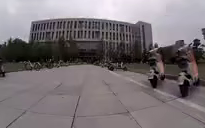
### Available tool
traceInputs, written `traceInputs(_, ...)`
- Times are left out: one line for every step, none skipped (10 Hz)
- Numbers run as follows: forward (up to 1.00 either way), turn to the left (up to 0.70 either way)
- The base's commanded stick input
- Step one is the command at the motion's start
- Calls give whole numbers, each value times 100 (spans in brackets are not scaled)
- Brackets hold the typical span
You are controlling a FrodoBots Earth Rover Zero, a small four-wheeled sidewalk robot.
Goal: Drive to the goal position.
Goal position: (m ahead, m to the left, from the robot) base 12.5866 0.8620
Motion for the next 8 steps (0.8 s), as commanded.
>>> traceInputs(70,14)
traceInputs(70,14)
traceInputs(70,9)
traceInputs(70,4)
traceInputs(70,0)
traceInputs(70,0)
traceInputs(70,0)
traceInputs(70,0)
